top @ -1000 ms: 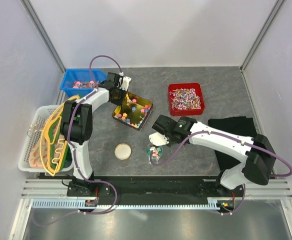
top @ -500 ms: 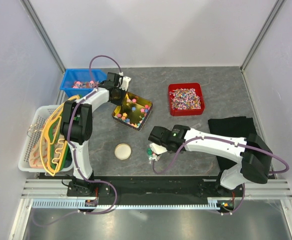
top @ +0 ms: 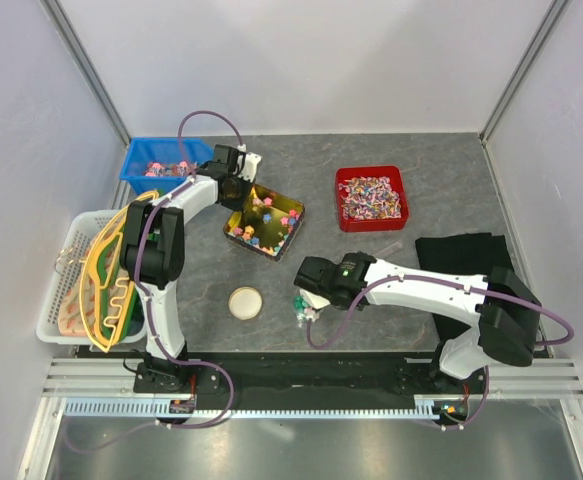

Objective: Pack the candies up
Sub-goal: Place the fake candies in the packing bottle.

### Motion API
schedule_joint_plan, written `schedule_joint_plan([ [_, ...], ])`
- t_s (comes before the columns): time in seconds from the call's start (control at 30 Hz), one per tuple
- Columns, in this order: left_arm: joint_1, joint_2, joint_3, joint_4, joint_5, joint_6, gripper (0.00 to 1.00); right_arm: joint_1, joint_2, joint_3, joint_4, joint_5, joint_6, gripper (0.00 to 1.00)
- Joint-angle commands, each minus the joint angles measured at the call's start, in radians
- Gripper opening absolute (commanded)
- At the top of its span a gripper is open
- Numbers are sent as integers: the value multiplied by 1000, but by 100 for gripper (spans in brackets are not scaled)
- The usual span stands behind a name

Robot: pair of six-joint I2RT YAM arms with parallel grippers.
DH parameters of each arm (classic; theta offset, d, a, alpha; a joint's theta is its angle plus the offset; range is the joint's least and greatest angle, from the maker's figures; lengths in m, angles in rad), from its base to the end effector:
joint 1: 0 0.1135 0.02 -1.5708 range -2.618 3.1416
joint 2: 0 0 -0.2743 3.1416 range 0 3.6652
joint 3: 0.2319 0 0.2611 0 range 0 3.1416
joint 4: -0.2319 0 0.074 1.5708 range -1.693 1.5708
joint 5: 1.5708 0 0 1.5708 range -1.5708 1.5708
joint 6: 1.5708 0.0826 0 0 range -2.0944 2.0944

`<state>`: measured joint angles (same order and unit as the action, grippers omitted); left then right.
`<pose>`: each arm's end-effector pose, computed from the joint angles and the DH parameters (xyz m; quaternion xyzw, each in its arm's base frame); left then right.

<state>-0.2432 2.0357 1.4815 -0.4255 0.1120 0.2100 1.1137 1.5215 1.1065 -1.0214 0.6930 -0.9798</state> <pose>0.4613 -0.1240 0.1464 0.2305 0.9271 -0.0584 0.2899 0.1717 0.2294 0.2036 -0.8011 0.4893 -0.3339 0.0857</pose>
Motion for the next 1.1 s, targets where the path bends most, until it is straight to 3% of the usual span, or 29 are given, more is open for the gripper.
schedule_joint_plan([
  [0.0,5,-2,48,11,34,-35,2,6,11,12,14,80,-23,0],
  [0.3,4,6,48,13,34,-37,2,26,49,29,69,134,-59,0],
  [0.6,8,9,53,11,32,-35,2,90,65,23,4,109,-28,0],
  [1.07,10,3,48,11,34,-35,2,71,52,71,49,148,-48,0],
])
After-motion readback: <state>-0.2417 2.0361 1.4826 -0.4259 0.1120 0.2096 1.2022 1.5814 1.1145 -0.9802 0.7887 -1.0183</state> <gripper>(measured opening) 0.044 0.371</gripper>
